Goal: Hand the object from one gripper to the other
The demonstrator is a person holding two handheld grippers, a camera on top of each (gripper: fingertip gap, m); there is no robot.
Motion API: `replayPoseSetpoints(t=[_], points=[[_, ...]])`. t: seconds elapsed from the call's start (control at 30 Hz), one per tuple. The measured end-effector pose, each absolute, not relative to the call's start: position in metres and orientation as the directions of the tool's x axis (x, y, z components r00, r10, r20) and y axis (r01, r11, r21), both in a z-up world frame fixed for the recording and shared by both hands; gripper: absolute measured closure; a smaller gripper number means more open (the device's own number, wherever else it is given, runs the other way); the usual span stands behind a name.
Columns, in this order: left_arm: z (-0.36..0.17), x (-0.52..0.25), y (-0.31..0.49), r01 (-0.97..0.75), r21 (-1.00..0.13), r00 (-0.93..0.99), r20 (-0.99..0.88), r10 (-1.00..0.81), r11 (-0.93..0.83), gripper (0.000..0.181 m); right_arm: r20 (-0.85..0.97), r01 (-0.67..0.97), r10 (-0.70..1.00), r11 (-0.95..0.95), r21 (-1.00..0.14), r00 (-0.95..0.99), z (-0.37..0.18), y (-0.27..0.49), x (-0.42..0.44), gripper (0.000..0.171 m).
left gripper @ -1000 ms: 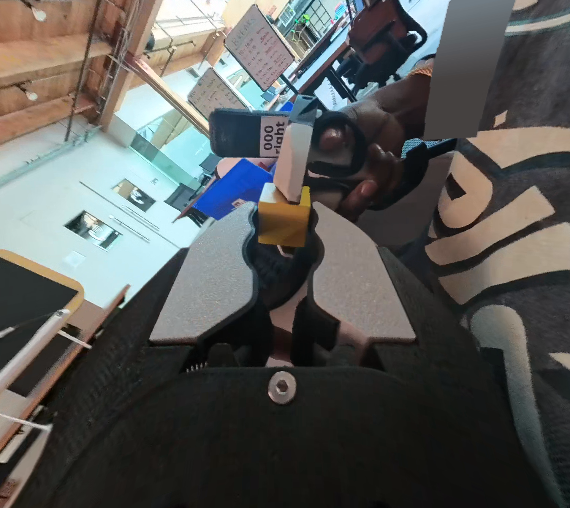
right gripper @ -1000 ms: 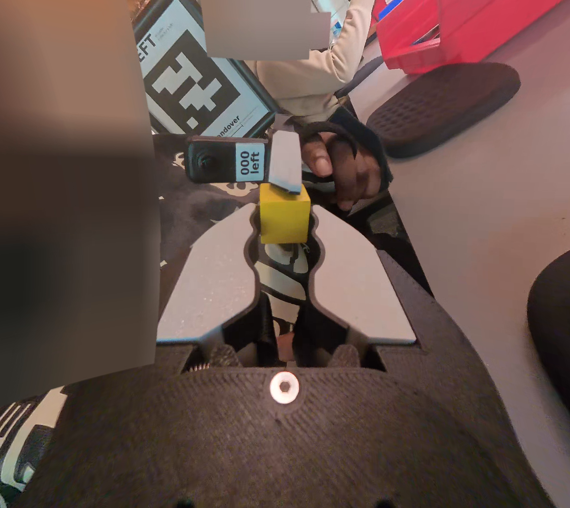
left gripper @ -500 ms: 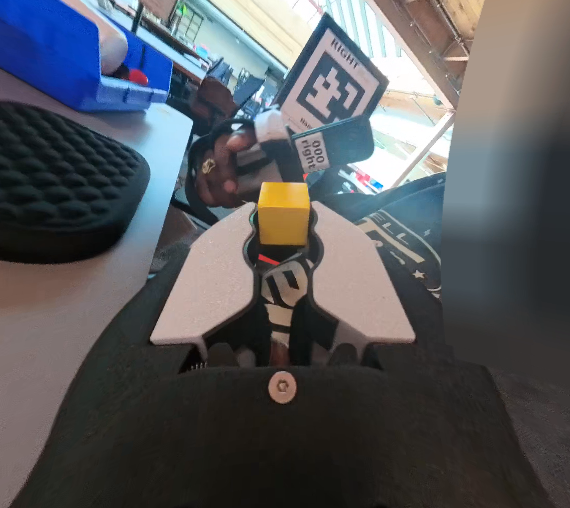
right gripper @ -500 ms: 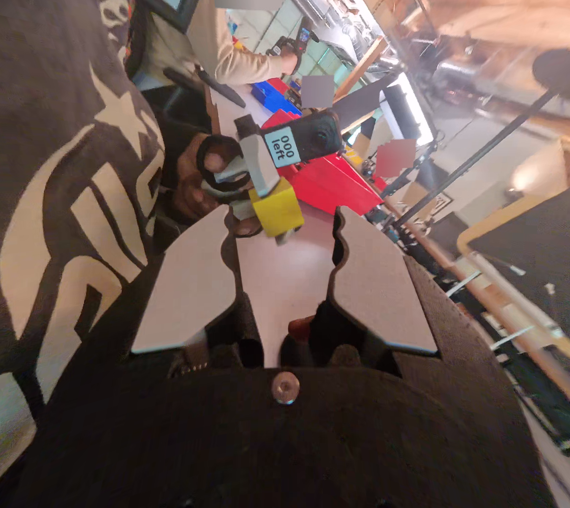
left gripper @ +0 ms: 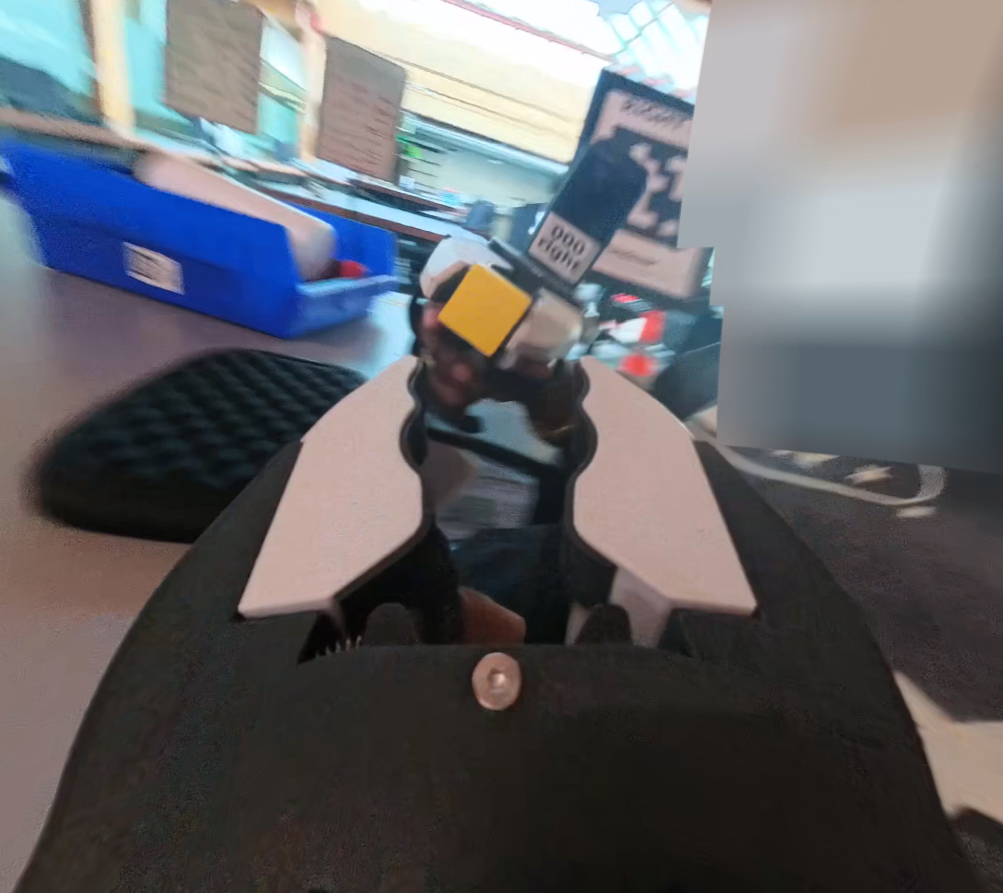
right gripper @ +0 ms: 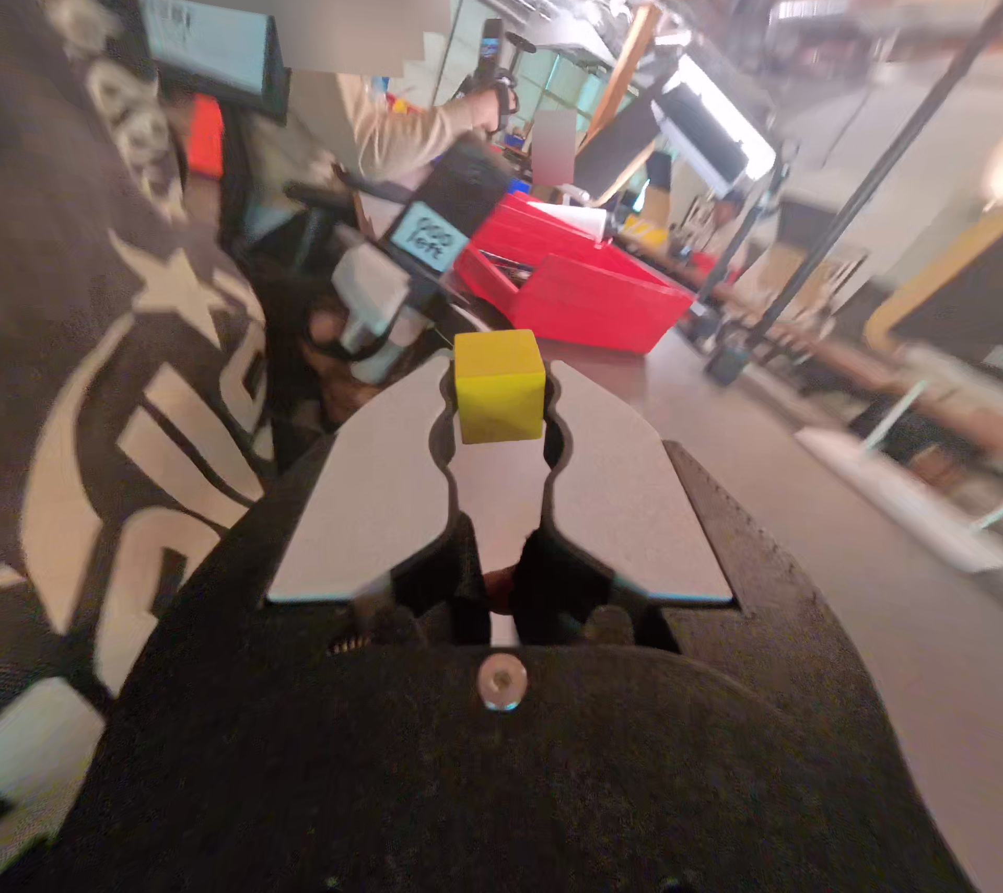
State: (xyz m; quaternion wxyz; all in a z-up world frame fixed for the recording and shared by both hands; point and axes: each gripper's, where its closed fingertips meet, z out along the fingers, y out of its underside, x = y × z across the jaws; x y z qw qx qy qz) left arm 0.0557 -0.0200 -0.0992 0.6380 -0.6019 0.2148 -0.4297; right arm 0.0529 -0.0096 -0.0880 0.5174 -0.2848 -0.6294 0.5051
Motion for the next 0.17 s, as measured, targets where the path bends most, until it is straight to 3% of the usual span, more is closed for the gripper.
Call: replayPoseSetpoints(t=[0.07,0.17], points=[[-0.102,0.046,-0.013,0.101,-0.990,0.700,-0.001,-0.714,0.101,0.127,0.085,-0.069,0.921,0.064,-0.996,-0.381,-0.085,0.003,0.056,0.142],[-0.104,0.048,-0.006,-0.192,-0.940,0.760,-0.324,-0.564,0.282,0.124,-0.326,0.204,0.817,-0.258,-0.944,-0.476,-0.099,0.004,0.060,0.142]])
